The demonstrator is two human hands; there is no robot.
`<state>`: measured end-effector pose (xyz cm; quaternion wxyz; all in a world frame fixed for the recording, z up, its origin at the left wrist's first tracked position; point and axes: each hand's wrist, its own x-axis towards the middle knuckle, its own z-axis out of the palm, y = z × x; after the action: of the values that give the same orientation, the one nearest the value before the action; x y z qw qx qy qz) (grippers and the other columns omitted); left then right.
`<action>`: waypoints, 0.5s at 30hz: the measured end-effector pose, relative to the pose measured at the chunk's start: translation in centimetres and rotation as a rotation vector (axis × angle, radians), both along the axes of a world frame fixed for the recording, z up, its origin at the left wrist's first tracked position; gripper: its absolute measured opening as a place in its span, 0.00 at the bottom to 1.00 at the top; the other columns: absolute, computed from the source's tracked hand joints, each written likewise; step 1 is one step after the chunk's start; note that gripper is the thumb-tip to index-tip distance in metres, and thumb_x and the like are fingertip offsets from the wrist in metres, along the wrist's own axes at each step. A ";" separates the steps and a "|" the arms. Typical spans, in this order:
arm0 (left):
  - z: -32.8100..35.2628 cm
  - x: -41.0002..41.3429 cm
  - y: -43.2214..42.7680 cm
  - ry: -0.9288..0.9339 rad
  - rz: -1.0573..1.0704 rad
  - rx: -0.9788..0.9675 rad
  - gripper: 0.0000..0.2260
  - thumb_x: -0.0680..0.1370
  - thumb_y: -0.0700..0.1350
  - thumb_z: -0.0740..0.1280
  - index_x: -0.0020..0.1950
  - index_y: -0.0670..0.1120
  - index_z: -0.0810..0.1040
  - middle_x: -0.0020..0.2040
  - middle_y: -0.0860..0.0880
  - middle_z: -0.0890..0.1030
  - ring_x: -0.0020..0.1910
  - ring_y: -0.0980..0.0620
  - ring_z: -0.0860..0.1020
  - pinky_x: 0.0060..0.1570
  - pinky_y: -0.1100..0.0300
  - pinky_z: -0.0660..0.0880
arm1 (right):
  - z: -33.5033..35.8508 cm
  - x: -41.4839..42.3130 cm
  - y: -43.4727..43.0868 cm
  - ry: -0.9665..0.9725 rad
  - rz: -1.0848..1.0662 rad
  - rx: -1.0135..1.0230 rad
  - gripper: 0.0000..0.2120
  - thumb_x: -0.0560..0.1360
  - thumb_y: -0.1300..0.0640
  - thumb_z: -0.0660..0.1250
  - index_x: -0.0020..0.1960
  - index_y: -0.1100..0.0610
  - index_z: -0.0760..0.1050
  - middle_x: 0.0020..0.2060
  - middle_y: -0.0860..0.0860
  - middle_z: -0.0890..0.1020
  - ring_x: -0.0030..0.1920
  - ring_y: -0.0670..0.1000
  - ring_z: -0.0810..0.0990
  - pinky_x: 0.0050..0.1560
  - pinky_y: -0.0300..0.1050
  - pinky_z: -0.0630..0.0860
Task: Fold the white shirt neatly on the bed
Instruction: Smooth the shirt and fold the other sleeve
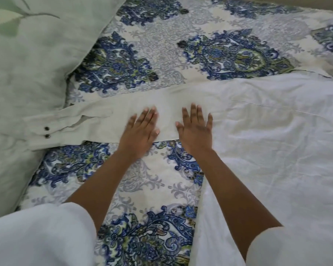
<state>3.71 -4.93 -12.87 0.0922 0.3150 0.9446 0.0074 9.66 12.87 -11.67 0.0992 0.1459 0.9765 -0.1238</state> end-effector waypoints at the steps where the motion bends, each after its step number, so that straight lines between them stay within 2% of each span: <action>1: -0.1 0.0 -1.1 -0.009 0.042 0.007 0.28 0.79 0.56 0.42 0.77 0.45 0.53 0.77 0.48 0.53 0.76 0.50 0.53 0.73 0.47 0.51 | -0.5 -0.1 -0.8 -0.001 0.004 0.008 0.27 0.81 0.44 0.45 0.77 0.52 0.44 0.77 0.56 0.44 0.77 0.55 0.41 0.74 0.57 0.38; 6: 0.1 -1.0 -8.4 0.044 0.304 -0.037 0.29 0.78 0.56 0.40 0.78 0.47 0.50 0.78 0.52 0.50 0.77 0.52 0.50 0.73 0.49 0.42 | -1.1 -0.2 -1.6 0.006 -0.030 0.038 0.28 0.81 0.44 0.44 0.77 0.51 0.43 0.77 0.58 0.42 0.77 0.58 0.40 0.74 0.57 0.39; 11: 0.7 -1.4 -14.4 0.038 0.401 -0.130 0.29 0.78 0.56 0.39 0.77 0.46 0.45 0.78 0.51 0.46 0.77 0.52 0.46 0.73 0.50 0.42 | -0.3 -0.4 -1.7 -0.110 -0.022 0.031 0.28 0.81 0.44 0.42 0.77 0.50 0.37 0.76 0.56 0.36 0.76 0.56 0.35 0.73 0.57 0.36; 13: 1.5 -1.5 -15.7 0.003 0.413 -0.113 0.30 0.78 0.56 0.40 0.77 0.45 0.47 0.78 0.48 0.47 0.77 0.51 0.47 0.73 0.53 0.42 | 0.2 -0.6 -1.7 -0.140 -0.030 0.035 0.28 0.81 0.44 0.42 0.77 0.50 0.37 0.76 0.56 0.37 0.76 0.56 0.36 0.74 0.58 0.37; 15: 2.9 -1.1 -16.2 -0.002 0.373 -0.055 0.30 0.78 0.56 0.41 0.77 0.43 0.52 0.78 0.46 0.52 0.77 0.49 0.52 0.73 0.52 0.46 | 1.1 -1.2 -2.3 -0.144 -0.044 0.011 0.28 0.81 0.45 0.44 0.77 0.52 0.40 0.76 0.56 0.39 0.76 0.56 0.38 0.73 0.59 0.37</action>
<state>2.56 -21.18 -9.99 0.0986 0.1318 0.9864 -0.0010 8.44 10.59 -10.60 0.1655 0.1766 0.9640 -0.1097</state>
